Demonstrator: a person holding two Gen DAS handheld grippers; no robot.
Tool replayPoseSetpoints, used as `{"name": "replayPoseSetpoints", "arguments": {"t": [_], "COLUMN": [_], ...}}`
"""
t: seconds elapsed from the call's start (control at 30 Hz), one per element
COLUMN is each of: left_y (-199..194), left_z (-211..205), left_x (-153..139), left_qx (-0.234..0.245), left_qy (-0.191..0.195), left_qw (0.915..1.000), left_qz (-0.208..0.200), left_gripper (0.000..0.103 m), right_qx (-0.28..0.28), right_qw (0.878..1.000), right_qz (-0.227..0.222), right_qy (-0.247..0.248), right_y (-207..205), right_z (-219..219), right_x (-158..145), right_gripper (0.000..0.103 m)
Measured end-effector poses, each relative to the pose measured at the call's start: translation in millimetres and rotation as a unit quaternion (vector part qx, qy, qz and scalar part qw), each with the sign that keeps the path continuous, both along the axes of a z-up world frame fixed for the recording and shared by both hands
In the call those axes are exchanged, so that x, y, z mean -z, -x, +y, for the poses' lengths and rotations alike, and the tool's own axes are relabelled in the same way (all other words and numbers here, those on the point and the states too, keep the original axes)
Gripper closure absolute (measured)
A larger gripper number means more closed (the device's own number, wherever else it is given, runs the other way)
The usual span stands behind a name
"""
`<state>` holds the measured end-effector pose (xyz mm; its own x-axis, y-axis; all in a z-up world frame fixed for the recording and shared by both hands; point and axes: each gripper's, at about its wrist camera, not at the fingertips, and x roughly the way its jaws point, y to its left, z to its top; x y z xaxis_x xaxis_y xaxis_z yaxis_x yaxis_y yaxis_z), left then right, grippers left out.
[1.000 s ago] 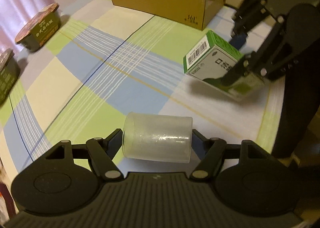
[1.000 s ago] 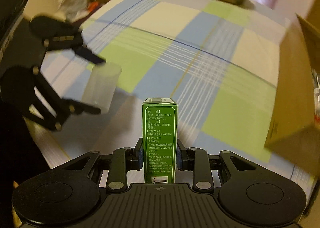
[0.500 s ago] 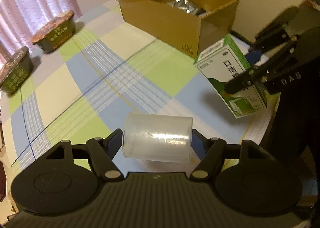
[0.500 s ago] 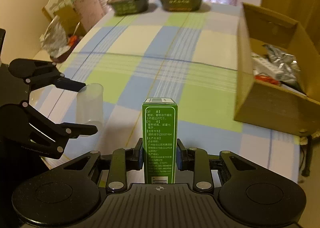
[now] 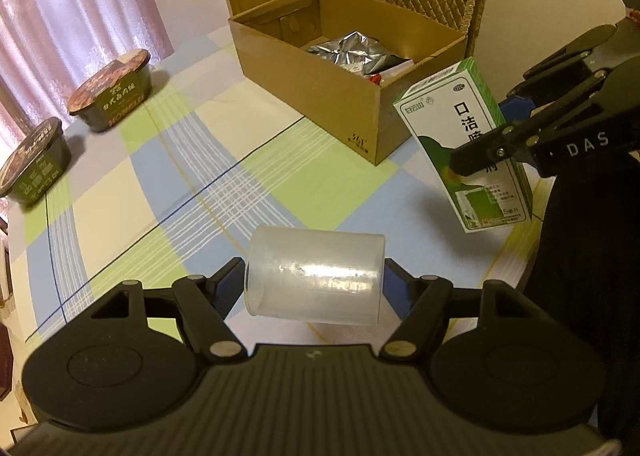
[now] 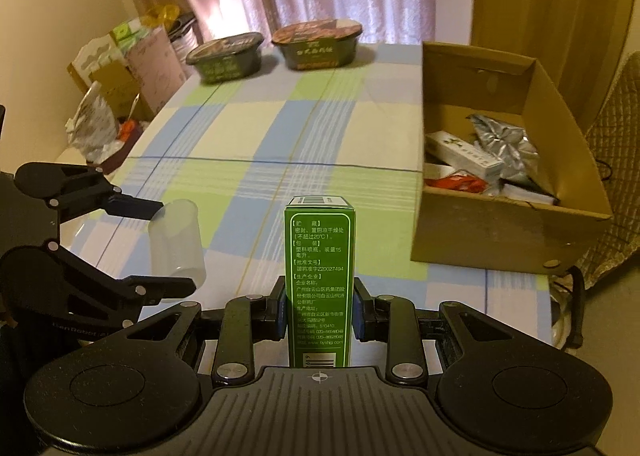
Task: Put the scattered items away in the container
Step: 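Carry the cup and medicine box over the cardboard box with both tools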
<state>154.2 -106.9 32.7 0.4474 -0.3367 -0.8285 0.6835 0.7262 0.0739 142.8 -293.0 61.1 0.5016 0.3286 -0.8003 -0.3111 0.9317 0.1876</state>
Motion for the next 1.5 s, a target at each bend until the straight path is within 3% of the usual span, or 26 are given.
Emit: {"name": "replayPoseSetpoints", "arguments": {"t": [0.53,0.97,1.23,1.5], "left_y": [-15,-39,-67,-108], "left_z": [-36,-84,-133,-170], "left_x": [-1,-19,-31,-32], "left_qx": [0.019,0.021,0.040,0.022], "left_qy": [0.005,0.044,0.060,0.086], "left_qw": [0.9998,0.9987,0.9968,0.9954], "left_qz": [0.001,-0.013,-0.036,-0.036], "left_gripper": [0.034,0.034,0.034,0.034], "right_qx": [0.035,0.074,0.091,0.093], "right_qw": [0.999,0.997,0.994,0.992], "right_qz": [0.005,-0.017,-0.054,-0.075], "right_qy": [-0.010,-0.016,0.003,0.027], "right_y": [1,-8,-39,-83], "right_z": [-33,-74,-113,-143], "right_x": [8,-3,-30,-43], "right_gripper": [0.070,0.070,0.070,0.070]}}
